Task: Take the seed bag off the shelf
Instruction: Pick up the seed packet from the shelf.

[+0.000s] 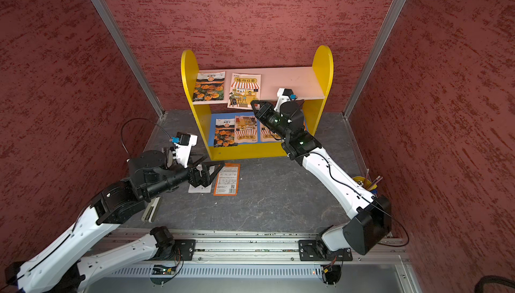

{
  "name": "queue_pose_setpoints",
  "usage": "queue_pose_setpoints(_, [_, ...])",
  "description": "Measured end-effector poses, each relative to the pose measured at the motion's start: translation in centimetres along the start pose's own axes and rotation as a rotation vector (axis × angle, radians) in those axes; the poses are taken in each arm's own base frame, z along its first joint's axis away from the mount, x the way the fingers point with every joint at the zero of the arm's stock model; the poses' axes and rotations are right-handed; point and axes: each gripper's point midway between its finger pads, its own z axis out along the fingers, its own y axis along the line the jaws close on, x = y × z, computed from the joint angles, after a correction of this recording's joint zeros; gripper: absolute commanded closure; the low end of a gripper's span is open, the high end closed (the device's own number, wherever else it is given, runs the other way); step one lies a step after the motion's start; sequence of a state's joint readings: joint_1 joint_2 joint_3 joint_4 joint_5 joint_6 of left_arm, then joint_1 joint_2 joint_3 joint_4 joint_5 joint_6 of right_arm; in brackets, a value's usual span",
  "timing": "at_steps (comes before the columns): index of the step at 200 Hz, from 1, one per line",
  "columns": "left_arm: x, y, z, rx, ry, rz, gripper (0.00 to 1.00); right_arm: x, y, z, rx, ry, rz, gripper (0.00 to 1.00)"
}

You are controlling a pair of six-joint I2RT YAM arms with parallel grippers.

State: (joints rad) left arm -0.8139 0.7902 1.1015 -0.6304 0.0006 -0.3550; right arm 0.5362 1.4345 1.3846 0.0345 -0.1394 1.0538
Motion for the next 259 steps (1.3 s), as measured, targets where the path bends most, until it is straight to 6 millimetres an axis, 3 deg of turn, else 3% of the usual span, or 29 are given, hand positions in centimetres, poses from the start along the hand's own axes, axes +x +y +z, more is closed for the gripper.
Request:
queue_pose_setpoints(30, [0.2, 0.0, -0.6, 0.014, -0.015, 0.002, 0.00, -0.4, 0.4, -0.1, -0.021, -0.009, -0.004, 1.00])
queue_pose_setpoints(66, [-0.1, -0.3, -0.7, 0.038, -0.048, 0.002, 0.00, -1.0, 1.1, -1.4, -0.036, -0.024, -0.033, 1.00])
queue_pose_setpoints(103, [-0.9, -0.9, 0.7, 0.097, -0.079, -0.034, 0.00, -0.8, 2.6, -6.0, -0.082, -0.032, -0.110, 1.00])
queue_pose_setpoints(146, [-2.8, -1.1, 3.5, 0.217, -0.125, -0.132, 0.00, 1.3, 3.9, -11.8, -0.155, 0.023, -0.198, 1.00])
queue_pose_setpoints(191, [-4.4, -2.7, 6.3, 0.391, -0.150, -0.204, 0.00, 4.3, 3.8, -15.3, -0.233, 0.119, -0.222, 1.00])
queue_pose_setpoints(219, [-5.5, -3.9, 7.3, 0.481, -0.168, -0.215, 0.11, 6.1, 2.5, -15.5, -0.244, 0.185, -0.209, 1.00])
queue_pose_setpoints(259, [-6.6, -4.8, 7.8, 0.544, -0.187, -0.228, 0.53, 7.3, 1.4, -15.3, -0.245, 0.232, -0.191, 1.00])
